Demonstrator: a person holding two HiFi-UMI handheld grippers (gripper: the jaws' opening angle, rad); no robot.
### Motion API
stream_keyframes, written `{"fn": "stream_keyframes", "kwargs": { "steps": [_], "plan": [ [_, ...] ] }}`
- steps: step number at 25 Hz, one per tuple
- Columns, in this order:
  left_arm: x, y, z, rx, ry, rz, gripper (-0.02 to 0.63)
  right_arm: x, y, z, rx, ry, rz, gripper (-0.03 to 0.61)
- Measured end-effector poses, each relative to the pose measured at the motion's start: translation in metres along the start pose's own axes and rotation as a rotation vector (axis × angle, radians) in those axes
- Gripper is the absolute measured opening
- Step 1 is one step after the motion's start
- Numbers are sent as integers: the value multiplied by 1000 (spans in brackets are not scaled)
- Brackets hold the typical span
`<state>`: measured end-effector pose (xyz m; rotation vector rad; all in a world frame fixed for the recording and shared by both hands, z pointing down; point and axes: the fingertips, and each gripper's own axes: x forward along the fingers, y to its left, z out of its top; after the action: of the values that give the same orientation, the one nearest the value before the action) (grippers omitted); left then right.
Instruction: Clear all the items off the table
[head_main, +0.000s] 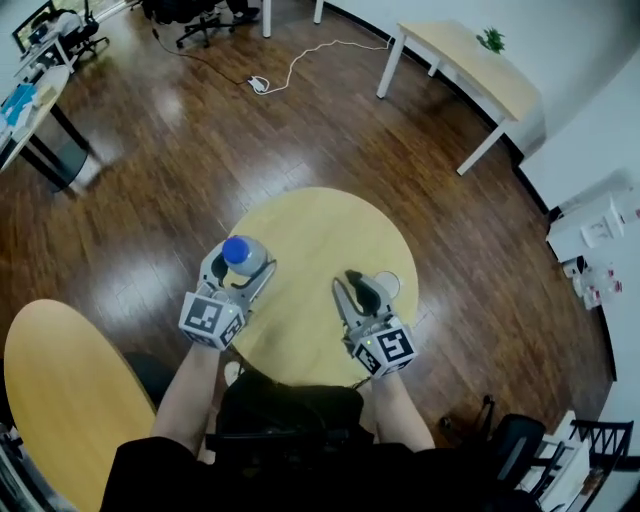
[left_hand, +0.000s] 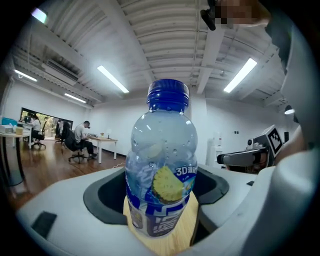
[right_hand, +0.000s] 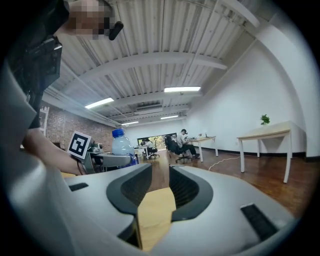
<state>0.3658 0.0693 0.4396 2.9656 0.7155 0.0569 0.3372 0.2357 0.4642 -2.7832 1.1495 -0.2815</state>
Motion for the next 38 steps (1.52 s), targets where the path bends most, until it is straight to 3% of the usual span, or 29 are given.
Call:
{"fn": "stream_keyframes", "kwargs": {
  "steps": [9,14,22,26,32,38],
  "plan": [
    [-163,66,44,-4,-80,284,371,68,109,30,-60,-28,243,112],
    [-274,99,68,19,-102,489,371,100,214,26,-89,25,442,112],
    [-455,111,66,1,-144,829,371,119,371,7,-162,63,758,112],
    [-534,103,58,9,-151,957,371,115,448,-10,-167,81,895,112],
    [-646,71,60,33,-155,1222,371,101,565,-34,-182,109,1178,112],
    [-711,27,65,67,-167,1494,371,88,640,-36,-207,88,1435,112]
  ]
}}
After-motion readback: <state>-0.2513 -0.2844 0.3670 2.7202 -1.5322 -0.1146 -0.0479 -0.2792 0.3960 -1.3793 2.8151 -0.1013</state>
